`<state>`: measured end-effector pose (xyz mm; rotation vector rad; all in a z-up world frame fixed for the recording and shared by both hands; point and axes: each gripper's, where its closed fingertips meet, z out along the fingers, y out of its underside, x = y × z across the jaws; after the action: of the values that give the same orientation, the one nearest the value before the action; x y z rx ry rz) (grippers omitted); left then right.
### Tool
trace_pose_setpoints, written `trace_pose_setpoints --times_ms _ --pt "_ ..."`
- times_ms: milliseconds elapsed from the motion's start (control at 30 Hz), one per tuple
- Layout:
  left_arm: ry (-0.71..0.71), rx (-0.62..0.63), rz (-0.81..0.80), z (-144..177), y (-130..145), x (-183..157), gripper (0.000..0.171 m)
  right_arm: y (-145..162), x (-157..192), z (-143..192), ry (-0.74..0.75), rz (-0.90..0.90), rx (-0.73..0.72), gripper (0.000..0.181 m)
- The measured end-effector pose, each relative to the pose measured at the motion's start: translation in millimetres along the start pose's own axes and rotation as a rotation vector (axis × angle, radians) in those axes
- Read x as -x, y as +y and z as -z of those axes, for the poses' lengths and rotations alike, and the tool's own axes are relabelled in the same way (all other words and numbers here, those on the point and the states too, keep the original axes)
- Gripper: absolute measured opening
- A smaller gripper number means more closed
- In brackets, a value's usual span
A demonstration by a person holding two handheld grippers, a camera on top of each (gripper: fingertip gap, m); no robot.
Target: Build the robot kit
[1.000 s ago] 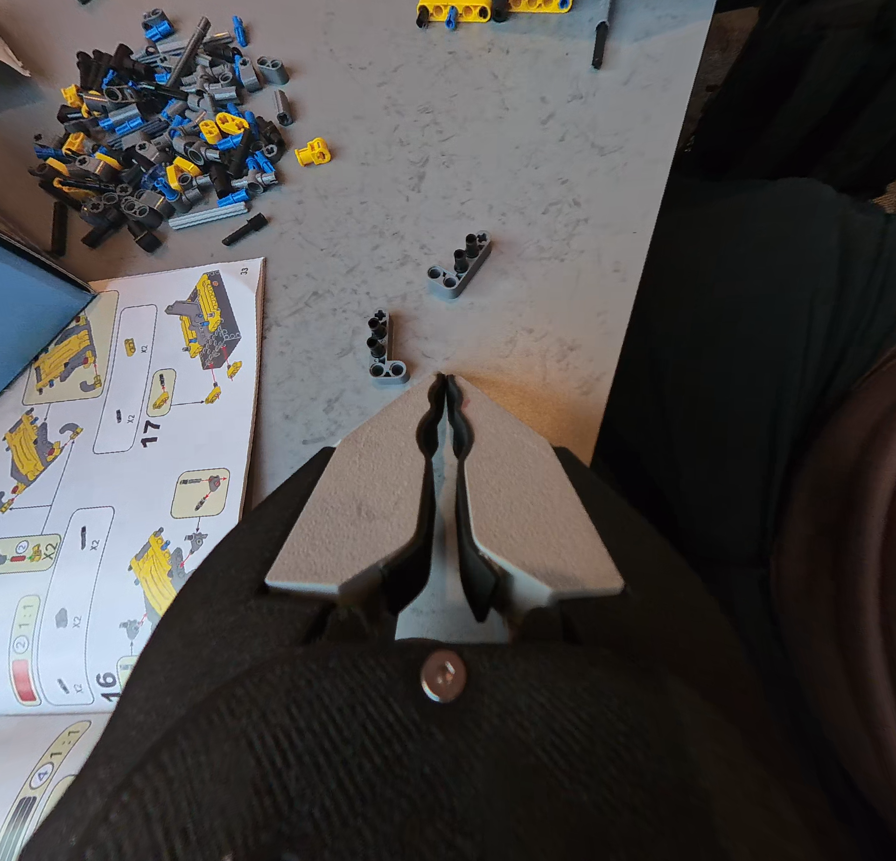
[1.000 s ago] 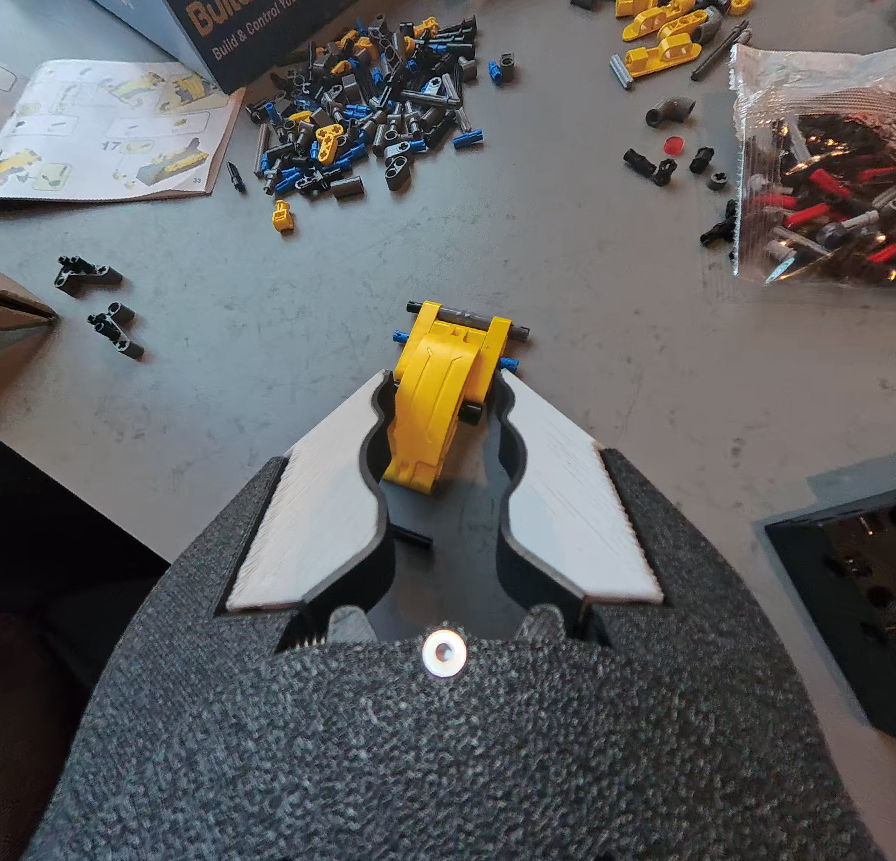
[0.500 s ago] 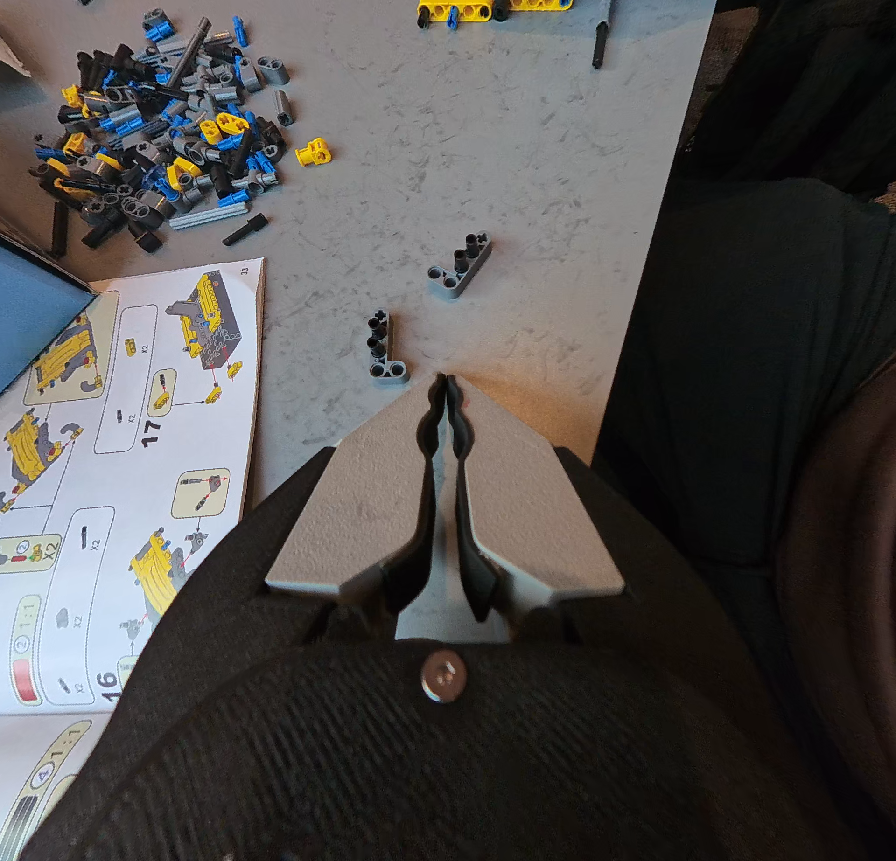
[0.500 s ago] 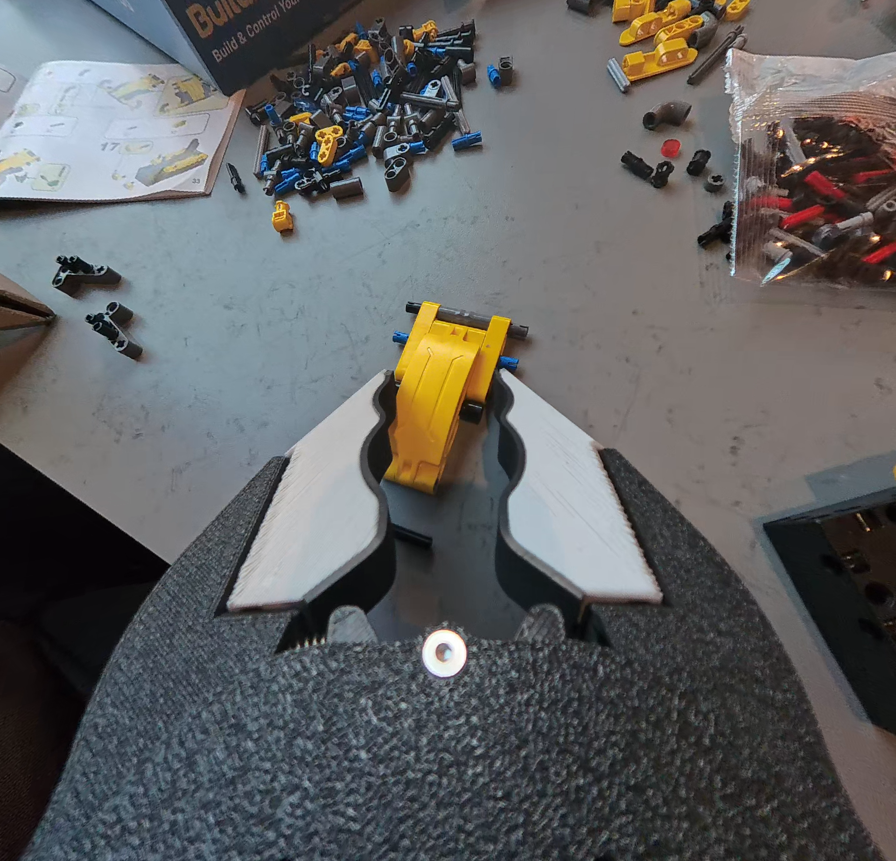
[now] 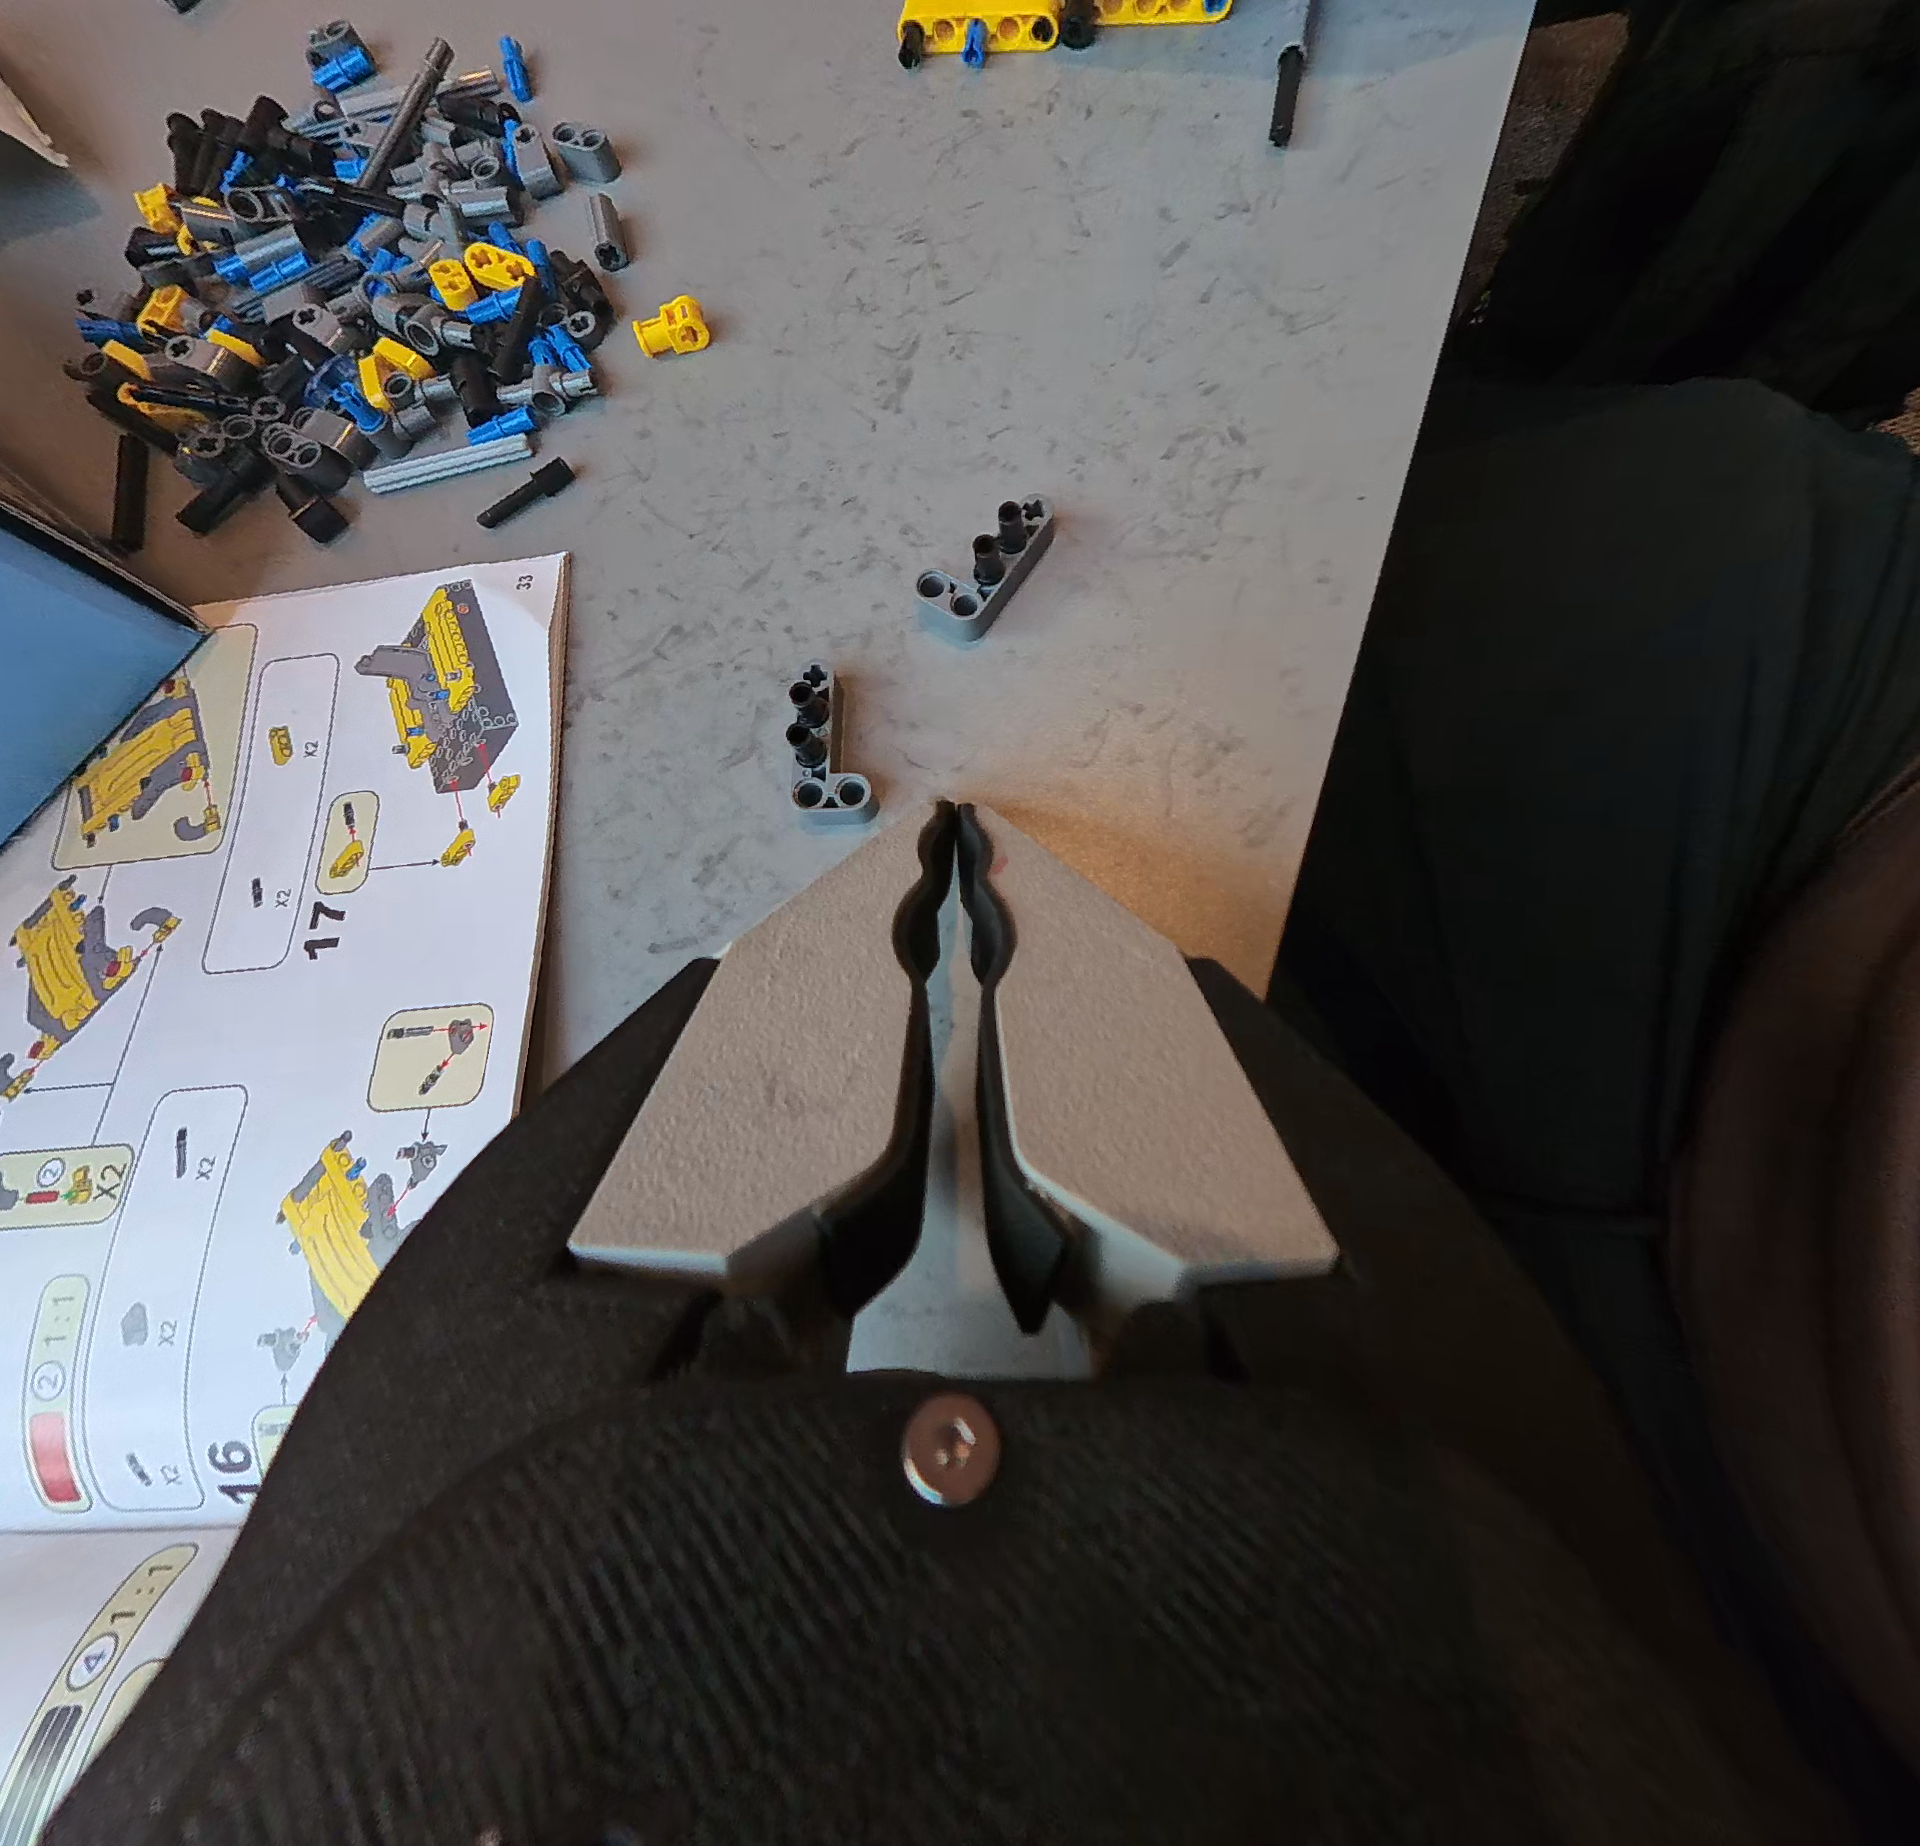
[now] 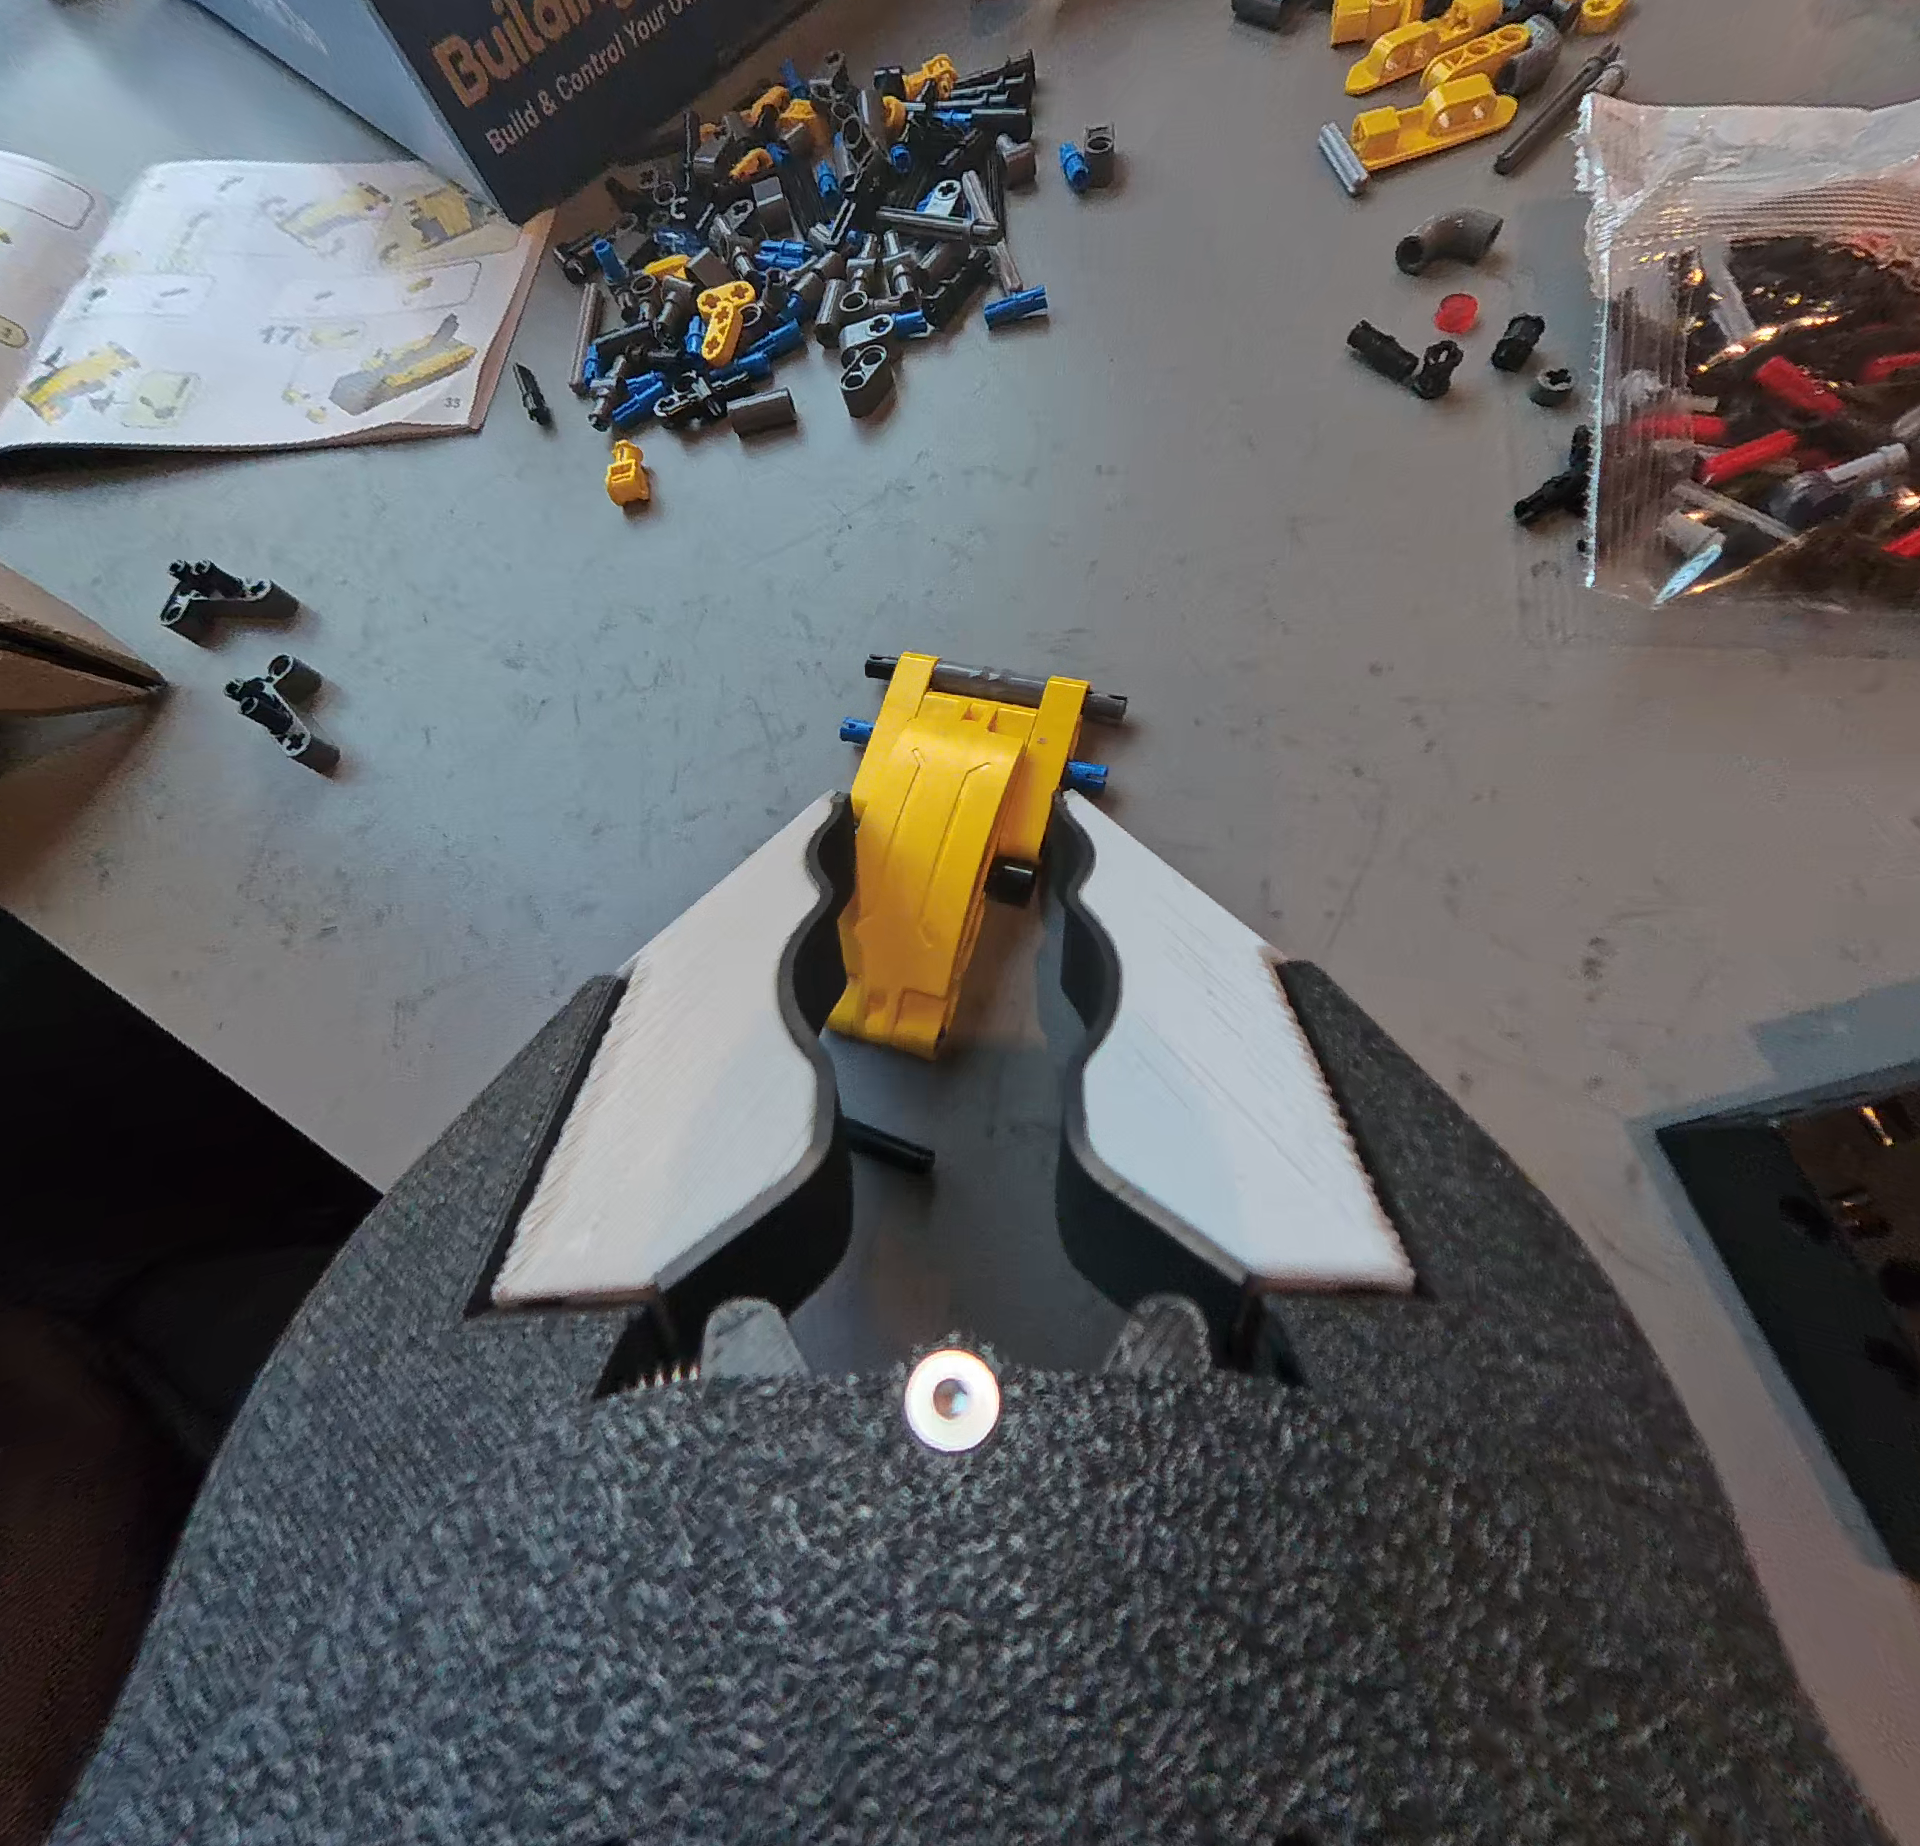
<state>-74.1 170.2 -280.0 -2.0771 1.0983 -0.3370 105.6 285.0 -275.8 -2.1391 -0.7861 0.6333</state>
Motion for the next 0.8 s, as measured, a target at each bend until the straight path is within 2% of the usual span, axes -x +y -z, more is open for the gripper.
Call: trace_pose_setpoints --times_ms 367,800 --pt "0.025 0.000 0.029 0.1 0.0 0.1 0.000 -3.0 2.6 6.0 -0.034 -0.046 -0.027 0.035" --pt "0.022 0.000 0.025 0.1 0.0 0.2 0.000 1.8 17.9 8.5 0.034 0.015 0.019 0.035"
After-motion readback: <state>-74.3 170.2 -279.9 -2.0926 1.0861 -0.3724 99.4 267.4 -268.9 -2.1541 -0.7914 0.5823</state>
